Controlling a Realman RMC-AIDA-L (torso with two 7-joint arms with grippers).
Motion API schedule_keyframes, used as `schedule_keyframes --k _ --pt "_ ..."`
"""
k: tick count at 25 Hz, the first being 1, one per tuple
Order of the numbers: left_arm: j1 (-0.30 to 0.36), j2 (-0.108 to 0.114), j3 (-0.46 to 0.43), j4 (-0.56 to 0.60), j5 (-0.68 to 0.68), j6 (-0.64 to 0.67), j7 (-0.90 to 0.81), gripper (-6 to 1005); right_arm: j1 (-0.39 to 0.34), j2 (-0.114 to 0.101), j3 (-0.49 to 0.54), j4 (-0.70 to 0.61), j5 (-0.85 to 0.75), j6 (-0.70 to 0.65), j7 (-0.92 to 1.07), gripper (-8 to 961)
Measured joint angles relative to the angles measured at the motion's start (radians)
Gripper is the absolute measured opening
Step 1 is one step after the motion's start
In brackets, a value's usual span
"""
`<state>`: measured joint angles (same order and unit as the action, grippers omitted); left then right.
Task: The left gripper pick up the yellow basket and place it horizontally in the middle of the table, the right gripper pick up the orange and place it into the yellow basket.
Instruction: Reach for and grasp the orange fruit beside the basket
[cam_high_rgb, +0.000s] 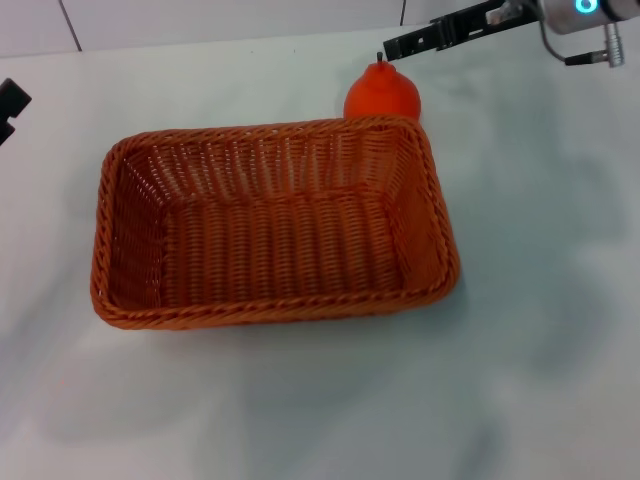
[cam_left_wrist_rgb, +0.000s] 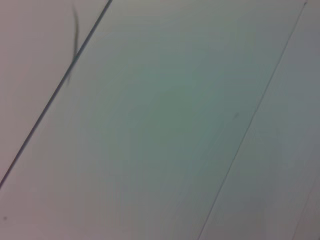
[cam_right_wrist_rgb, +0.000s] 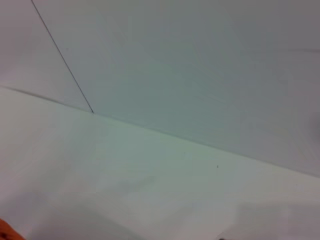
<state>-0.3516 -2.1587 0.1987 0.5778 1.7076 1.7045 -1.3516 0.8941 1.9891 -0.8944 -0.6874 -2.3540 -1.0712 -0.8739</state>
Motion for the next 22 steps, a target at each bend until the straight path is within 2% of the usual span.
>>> schedule_keyframes --k 6,12,22 --pt "-0.003 0.001 0.000 -0.041 -0.025 0.011 0.039 744 0.008 0.029 -0.031 0.032 -0.008 0.077 -0.007 789" --pt "-0.008 0.002 -0.001 -0.061 -0.025 0.011 0.045 744 0.028 0.037 -0.065 0.110 -0.010 0.158 -0.011 783" --pt "-0.009 0.000 -0.003 -0.065 -0.026 0.013 0.045 742 0.037 0.068 -0.095 0.170 -0.011 0.266 -0.034 773"
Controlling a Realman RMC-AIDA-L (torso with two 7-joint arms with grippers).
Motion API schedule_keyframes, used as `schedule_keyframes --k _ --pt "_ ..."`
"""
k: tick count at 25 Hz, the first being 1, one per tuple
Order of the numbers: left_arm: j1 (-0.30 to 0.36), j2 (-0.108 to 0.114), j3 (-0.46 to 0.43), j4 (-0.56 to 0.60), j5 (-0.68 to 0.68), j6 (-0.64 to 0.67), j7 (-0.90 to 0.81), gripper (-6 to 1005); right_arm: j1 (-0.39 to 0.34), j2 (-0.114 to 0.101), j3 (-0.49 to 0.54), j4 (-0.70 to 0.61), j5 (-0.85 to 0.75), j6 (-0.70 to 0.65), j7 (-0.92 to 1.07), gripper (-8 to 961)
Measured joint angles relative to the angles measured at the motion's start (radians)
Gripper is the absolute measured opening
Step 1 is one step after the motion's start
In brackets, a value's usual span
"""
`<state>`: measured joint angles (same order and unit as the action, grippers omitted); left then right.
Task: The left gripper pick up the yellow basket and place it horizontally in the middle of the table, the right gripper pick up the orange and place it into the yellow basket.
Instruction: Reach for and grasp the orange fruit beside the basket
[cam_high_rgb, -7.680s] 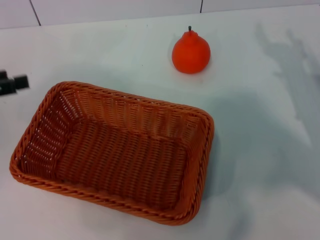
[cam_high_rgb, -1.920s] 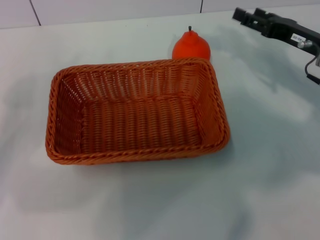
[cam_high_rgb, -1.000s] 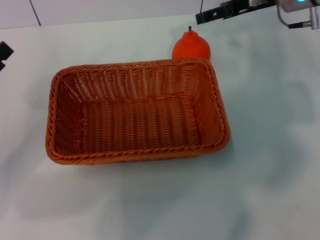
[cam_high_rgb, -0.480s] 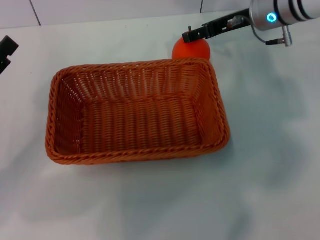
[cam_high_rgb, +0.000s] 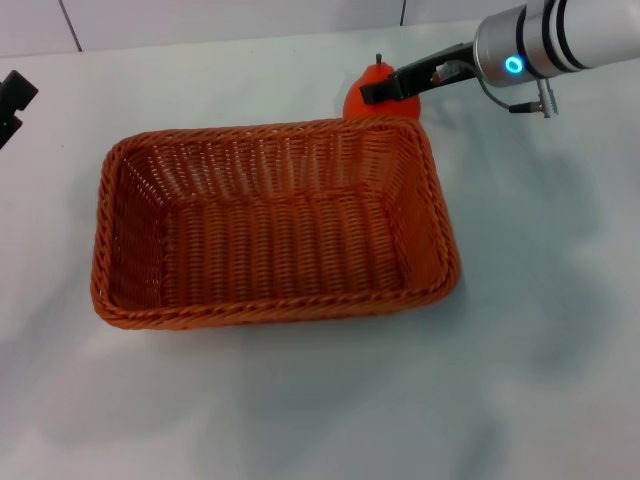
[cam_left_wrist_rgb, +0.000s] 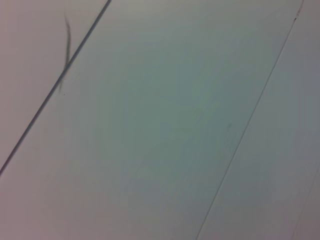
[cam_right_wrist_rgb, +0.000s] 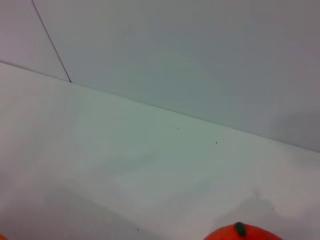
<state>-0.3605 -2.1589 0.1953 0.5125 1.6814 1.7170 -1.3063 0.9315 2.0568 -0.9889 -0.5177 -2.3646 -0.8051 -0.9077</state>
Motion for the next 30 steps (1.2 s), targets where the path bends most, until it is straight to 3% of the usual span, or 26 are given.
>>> schedule_keyframes --k 6,17,19,26,30 --pt "-0.003 0.002 -0.001 -0.012 0.000 0.000 0.000 741 0.007 0.004 -0.007 0.030 0.001 0.024 -0.009 568" --pt "-0.006 0.003 -0.001 -0.023 0.000 -0.004 0.001 738 -0.012 0.008 0.005 0.019 0.030 0.029 -0.022 331" --pt "-0.006 0.004 -0.001 -0.023 0.000 -0.004 0.001 737 -0.022 0.007 0.005 0.017 0.064 0.028 -0.039 160" --pt "-0.003 0.002 -0.001 -0.024 0.000 -0.001 0.001 736 -0.092 -0.010 0.050 0.014 0.289 0.021 -0.145 103" --pt "0.001 0.002 -0.001 -0.025 0.000 -0.001 0.001 736 -0.161 -0.018 0.117 -0.007 0.507 -0.081 -0.283 73"
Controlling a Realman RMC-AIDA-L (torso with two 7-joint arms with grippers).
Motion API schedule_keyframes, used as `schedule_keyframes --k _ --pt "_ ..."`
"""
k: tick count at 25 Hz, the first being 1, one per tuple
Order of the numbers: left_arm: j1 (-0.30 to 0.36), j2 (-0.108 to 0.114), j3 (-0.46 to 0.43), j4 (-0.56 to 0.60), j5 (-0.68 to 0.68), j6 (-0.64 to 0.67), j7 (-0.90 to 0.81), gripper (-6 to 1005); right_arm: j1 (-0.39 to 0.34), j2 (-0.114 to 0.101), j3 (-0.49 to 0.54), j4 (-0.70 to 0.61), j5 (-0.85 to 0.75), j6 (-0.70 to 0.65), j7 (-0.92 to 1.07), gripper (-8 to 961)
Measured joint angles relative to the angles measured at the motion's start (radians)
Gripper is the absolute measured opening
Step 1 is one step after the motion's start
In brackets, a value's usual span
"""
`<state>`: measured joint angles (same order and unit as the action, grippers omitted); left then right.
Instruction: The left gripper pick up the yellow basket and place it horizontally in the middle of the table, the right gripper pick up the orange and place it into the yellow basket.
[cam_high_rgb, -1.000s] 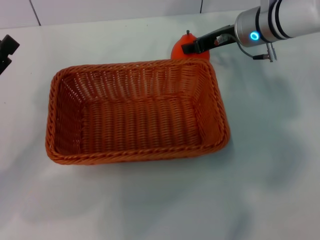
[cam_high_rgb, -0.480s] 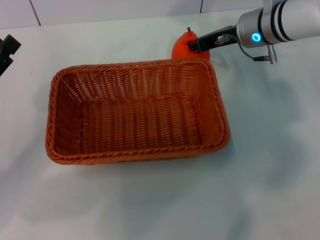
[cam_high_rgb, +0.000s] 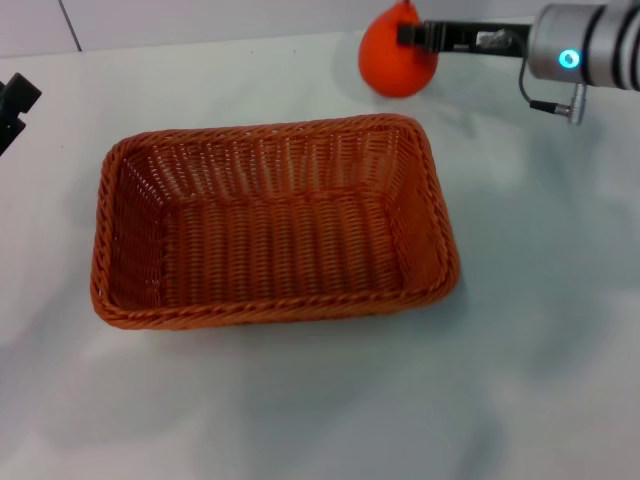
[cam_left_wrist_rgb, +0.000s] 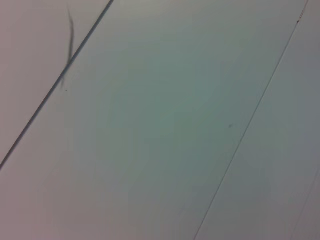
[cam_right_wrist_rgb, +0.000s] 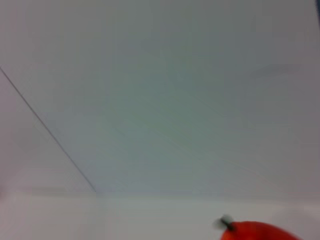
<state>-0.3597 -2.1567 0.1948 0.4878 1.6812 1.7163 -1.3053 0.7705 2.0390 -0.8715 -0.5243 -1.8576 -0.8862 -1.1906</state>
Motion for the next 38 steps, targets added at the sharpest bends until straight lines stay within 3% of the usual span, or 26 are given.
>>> schedule_keyframes --k 5,9,16,22,25,30,36,38 --pt "0.000 0.000 0.000 0.000 0.000 0.000 0.000 735 -0.061 0.002 0.025 -0.009 0.258 -0.285 -0.218 60" --pt "-0.005 -0.001 -0.002 -0.002 0.000 0.000 0.000 735 -0.064 0.020 0.010 -0.011 0.305 -0.516 -0.353 62" --pt "-0.009 0.001 -0.002 -0.015 0.000 0.000 0.000 736 -0.049 0.040 -0.112 -0.010 0.258 -0.520 -0.405 66" --pt "-0.008 0.001 0.002 -0.015 0.000 0.000 0.000 736 -0.063 0.043 -0.129 -0.005 0.261 -0.502 -0.419 164" --pt "-0.008 -0.001 0.001 -0.020 0.000 0.000 0.005 736 -0.090 0.043 -0.106 -0.004 0.288 -0.502 -0.427 402" --pt "-0.010 -0.001 -0.003 -0.029 -0.003 -0.001 0.028 736 -0.139 0.046 -0.066 0.002 0.376 -0.505 -0.479 664" --pt "0.005 -0.002 -0.041 -0.100 -0.111 -0.008 0.171 736 -0.258 0.047 0.021 0.137 0.705 -0.516 -0.753 771" --pt "0.014 -0.004 -0.119 -0.200 -0.181 -0.003 0.333 736 -0.285 0.049 0.061 0.226 0.842 -0.517 -0.878 807"
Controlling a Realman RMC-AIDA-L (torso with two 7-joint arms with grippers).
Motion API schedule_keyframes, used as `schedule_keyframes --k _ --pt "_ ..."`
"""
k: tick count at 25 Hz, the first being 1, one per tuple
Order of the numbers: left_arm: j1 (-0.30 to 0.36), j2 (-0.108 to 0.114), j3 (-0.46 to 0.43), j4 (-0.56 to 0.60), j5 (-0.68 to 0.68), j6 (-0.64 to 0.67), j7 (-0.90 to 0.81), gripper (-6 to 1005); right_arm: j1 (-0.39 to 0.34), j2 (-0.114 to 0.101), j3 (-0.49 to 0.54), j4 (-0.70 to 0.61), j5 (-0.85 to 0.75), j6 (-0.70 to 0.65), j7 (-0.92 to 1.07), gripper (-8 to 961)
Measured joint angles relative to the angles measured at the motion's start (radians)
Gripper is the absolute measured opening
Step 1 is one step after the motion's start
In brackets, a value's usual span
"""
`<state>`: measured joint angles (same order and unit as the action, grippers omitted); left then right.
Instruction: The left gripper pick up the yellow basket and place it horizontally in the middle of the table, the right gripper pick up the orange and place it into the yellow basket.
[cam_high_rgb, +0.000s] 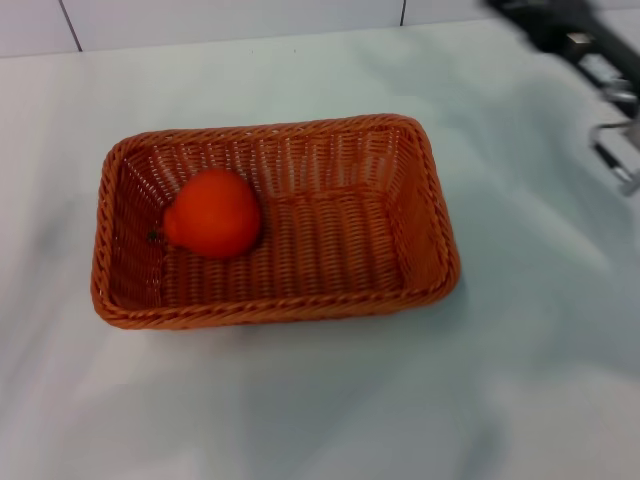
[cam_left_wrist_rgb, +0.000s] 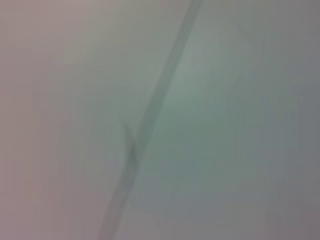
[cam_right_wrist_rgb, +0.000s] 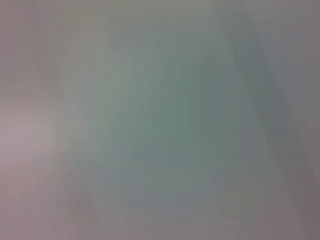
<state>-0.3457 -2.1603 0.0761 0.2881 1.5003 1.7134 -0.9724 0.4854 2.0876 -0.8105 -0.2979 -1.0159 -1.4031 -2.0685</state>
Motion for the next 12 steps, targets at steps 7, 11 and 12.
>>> schedule_keyframes --k 7,11,12 --pt "0.015 -0.004 -0.240 -0.251 -0.105 0.000 0.481 735 -0.049 0.007 0.127 0.232 0.316 -0.012 -0.496 956" --pt "0.021 -0.004 -0.256 -0.257 -0.105 -0.007 0.543 735 -0.061 0.009 0.170 0.255 0.336 -0.011 -0.588 956" --pt "0.022 -0.004 -0.259 -0.258 -0.105 -0.007 0.545 735 -0.064 0.008 0.180 0.258 0.337 -0.010 -0.593 956"
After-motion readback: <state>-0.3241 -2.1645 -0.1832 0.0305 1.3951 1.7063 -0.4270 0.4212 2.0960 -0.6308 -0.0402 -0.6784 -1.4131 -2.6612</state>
